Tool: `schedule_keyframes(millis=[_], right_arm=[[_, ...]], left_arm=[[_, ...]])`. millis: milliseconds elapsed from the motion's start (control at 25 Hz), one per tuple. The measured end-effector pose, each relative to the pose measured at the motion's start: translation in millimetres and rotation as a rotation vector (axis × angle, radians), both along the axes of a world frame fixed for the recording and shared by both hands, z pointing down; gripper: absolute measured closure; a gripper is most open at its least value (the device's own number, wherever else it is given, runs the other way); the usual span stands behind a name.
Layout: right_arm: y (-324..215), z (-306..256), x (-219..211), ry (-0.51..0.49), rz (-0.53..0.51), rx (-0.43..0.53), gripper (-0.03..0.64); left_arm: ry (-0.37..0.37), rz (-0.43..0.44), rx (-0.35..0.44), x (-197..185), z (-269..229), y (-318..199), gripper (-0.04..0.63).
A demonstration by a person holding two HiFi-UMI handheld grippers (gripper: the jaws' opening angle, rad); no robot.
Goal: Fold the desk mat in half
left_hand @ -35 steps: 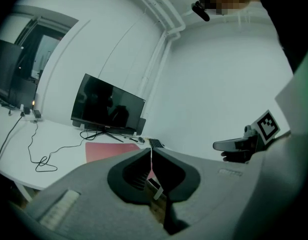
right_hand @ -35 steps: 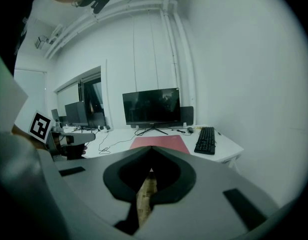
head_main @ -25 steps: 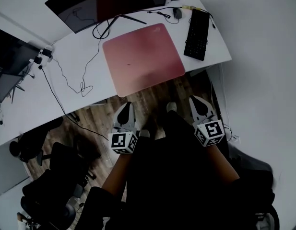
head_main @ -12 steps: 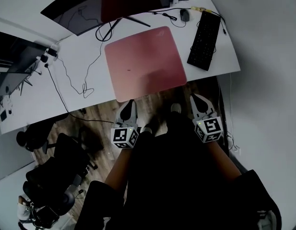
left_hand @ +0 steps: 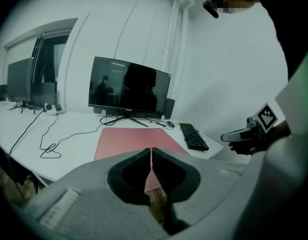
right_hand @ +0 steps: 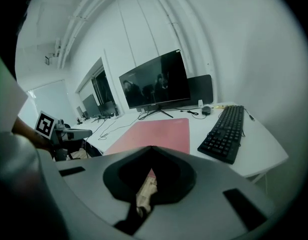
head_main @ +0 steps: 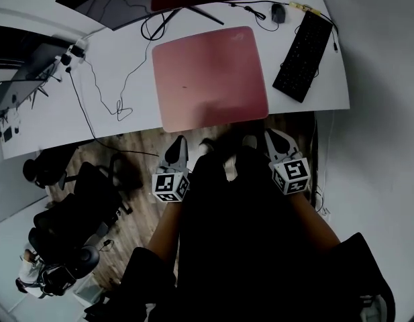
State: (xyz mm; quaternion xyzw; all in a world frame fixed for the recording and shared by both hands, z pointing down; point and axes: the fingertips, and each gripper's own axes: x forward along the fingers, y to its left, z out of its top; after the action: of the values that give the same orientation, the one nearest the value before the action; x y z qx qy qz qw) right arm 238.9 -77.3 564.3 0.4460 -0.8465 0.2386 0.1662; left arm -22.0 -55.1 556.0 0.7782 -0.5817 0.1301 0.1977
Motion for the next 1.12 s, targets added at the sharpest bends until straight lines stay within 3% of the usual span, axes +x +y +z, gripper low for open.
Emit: schedule_keyframes(millis=[200, 720, 840, 960, 1120], right_arm=[[-10, 25, 3, 0.03, 0.026, -0.051, 0.621], [-20, 99, 5, 0.022, 0.127, -0.219, 0.62], [-19, 118, 4, 0.008, 0.136, -0.282, 0.552], [-20, 134, 4, 0.009, 0.145, -0.326, 0.52], [-23, 155, 4, -0.03, 0.192, -0.396, 0.458]], left_arm=[[0.028, -0.057, -0.088, -25, 36, 6, 0.572], [0.147, -0.172, -0.205, -92, 99, 7, 0.57], [0.218, -0.183, -0.264, -102, 121, 8, 0.543], [0.308, -0.194, -0.308, -101, 140, 6, 0.432], [0.431, -0.343, -0.332, -118, 163, 3, 0.406]])
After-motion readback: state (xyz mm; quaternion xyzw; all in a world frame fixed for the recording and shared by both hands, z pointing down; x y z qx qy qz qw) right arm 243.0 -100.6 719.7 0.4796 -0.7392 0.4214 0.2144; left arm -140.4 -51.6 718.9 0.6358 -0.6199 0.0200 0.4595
